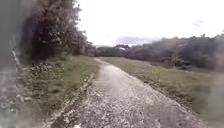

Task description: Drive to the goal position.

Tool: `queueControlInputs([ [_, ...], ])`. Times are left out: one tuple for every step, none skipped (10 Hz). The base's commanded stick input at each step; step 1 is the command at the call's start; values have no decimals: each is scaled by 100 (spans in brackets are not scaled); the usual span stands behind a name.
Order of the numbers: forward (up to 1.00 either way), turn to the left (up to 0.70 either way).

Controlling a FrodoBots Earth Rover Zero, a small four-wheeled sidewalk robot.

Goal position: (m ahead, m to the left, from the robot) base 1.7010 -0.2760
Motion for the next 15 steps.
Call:
queueControlInputs([
  [100,0],
  [100,0],
  [100,0],
  [100,0],
  [100,0],
  [100,0],
  [100,0],
  [100,0],
  [100,0],
  [100,0],
  [100,0],
  [100,0],
  [100,0],
  [100,0],
  [100,0],
])
